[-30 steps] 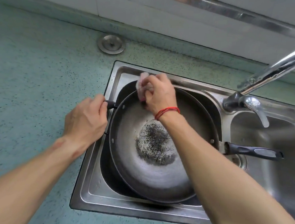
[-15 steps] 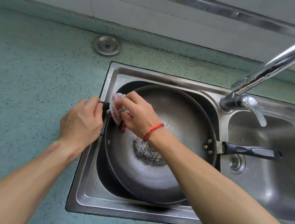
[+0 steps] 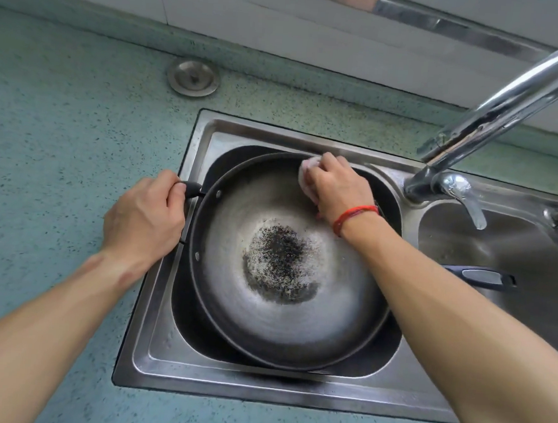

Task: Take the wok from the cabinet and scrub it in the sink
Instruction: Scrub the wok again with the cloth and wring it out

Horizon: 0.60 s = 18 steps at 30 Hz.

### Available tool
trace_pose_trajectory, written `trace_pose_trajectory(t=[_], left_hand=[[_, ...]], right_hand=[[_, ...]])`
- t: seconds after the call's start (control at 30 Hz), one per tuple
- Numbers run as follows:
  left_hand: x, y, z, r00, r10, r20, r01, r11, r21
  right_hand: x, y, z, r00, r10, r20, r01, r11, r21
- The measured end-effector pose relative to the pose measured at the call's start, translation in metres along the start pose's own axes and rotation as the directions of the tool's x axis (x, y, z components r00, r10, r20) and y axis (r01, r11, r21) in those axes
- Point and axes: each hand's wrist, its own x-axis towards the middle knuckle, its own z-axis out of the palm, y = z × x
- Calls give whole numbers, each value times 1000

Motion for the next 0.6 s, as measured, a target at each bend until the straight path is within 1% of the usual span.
trace_pose_trajectory(t=[0.03,0.07,0.13,0.2,0.27,0.3,0.37,0.43,0.47,0.53,0.6], left_hand=[[0,0,0,1000,1,-1,-1,1000,-2],[0,0,0,1000,4,-1,-4,1000,-6],[-1,0,0,1000,10,-4,-10,1000,-14],[-1,0,0,1000,14,-2,-14,1000,-18],[0,1,-1,1000,10,1,-10,1000,-12],[0,2,-2,1000,6,4,-6,1000,-7],[-1,3,-2,1000,0,4,0,1000,3],[-2,4,-3,1000,-5,1,5,1000,6],[-2,5,-3,1000,-5,1,5,1000,9],[-2,6,-3,1000,-3,-1,3,1000,16],[-2,6,-3,1000,-8,-1,8,1000,20]], right_hand=[[-5,6,1,999,41,20,-39,997,-60],[-9,10,1,991,105,85,-96,990,-101],[-19,14,-6,943,238,232,-201,964,-175],[-29,14,-24,850,325,415,-223,935,-277],[-45,10,-43,753,358,552,-164,914,-370],[-55,5,-52,711,357,606,-125,912,-391],[-78,-10,-63,655,324,683,-26,913,-408],[-96,-27,-70,593,267,759,61,926,-373],[-101,-35,-73,549,239,801,79,939,-335],[-105,-48,-77,442,191,876,41,972,-232],[-107,-62,-77,394,107,913,-6,993,-114]])
